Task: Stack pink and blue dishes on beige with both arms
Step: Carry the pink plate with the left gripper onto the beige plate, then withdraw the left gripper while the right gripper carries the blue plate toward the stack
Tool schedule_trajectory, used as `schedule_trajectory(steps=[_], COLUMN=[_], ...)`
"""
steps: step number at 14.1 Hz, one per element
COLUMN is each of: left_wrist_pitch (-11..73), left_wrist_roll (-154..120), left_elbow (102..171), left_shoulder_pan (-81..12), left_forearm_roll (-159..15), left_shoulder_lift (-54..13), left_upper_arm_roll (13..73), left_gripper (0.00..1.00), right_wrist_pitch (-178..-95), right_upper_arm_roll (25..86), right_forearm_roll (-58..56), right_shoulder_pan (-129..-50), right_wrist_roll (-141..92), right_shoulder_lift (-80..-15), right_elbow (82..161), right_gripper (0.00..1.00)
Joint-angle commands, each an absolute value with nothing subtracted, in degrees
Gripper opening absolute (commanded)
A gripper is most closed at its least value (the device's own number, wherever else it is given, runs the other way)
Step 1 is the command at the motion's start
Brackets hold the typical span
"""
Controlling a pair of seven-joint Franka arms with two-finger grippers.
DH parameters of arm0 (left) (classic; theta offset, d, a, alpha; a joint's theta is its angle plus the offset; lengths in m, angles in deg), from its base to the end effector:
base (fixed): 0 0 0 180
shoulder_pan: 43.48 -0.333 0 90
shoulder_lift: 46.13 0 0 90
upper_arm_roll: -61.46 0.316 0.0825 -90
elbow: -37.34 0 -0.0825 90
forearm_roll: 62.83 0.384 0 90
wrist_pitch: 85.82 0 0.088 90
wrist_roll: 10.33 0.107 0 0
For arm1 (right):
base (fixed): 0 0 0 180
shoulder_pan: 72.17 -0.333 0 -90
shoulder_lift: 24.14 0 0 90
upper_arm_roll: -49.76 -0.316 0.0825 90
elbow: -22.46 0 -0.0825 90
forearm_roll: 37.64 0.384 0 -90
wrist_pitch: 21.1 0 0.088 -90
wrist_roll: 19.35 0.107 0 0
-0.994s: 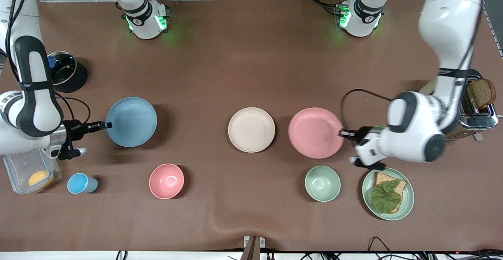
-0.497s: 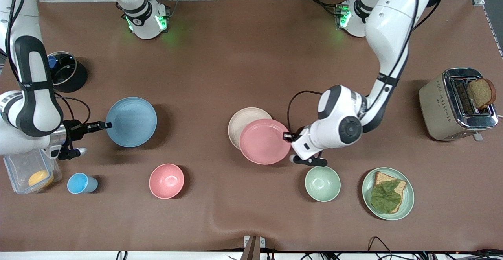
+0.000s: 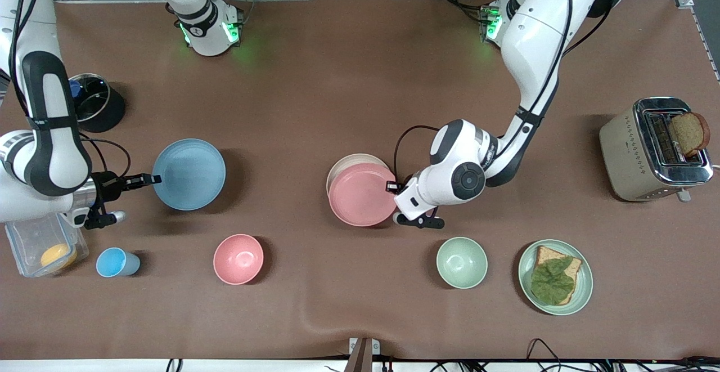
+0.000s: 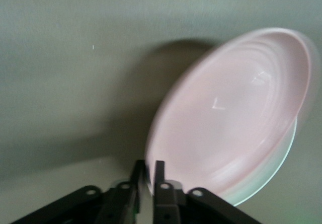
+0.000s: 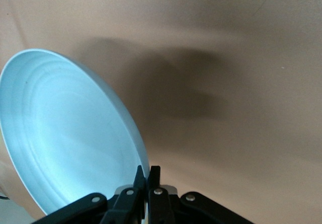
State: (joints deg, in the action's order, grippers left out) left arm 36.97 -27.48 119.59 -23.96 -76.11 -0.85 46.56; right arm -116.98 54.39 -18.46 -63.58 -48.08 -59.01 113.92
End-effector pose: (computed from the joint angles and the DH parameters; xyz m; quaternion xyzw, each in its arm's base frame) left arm 0.6073 -0.3857 0.2310 0.9806 -0.0486 -0.1097 0.1548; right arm 0.6229 -0.1079 0.2512 -0.9546 -0.0706 0.1935 0.2151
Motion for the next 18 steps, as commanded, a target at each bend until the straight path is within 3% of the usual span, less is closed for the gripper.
schedule_trajectory(steps=[1,8,18], left_wrist_pitch=[34.1,32.8,13.9], left_wrist_roll=[-28.9,-28.5,-22.0], left_elbow=[119.7,119.2,119.8], left_shoulder_pan=[-21.6,-29.0,-39.9], left_forearm_roll=[-76.4,-60.1,-59.7], left_shoulder_lift=[-2.6,-12.5,-32.0], left_upper_arm_roll=[46.8,47.8,49.4], left_gripper=[1.0,1.0,1.0], right_wrist_pitch=[-116.1,-114.3,-117.5], right_upper_arm_roll=[54.6,54.5,54.6], right_forearm_roll=[-17.9,-17.4,-9.9], right_shoulder_pan=[-64.1,-69.4,-93.7], right_wrist_roll=[-47.3,-38.5,-15.6], right_shoulder_lift=[-58.9,-58.6,-60.3], right_elbow=[113.3,111.9,105.8], right_gripper=[0.0,0.0,0.0])
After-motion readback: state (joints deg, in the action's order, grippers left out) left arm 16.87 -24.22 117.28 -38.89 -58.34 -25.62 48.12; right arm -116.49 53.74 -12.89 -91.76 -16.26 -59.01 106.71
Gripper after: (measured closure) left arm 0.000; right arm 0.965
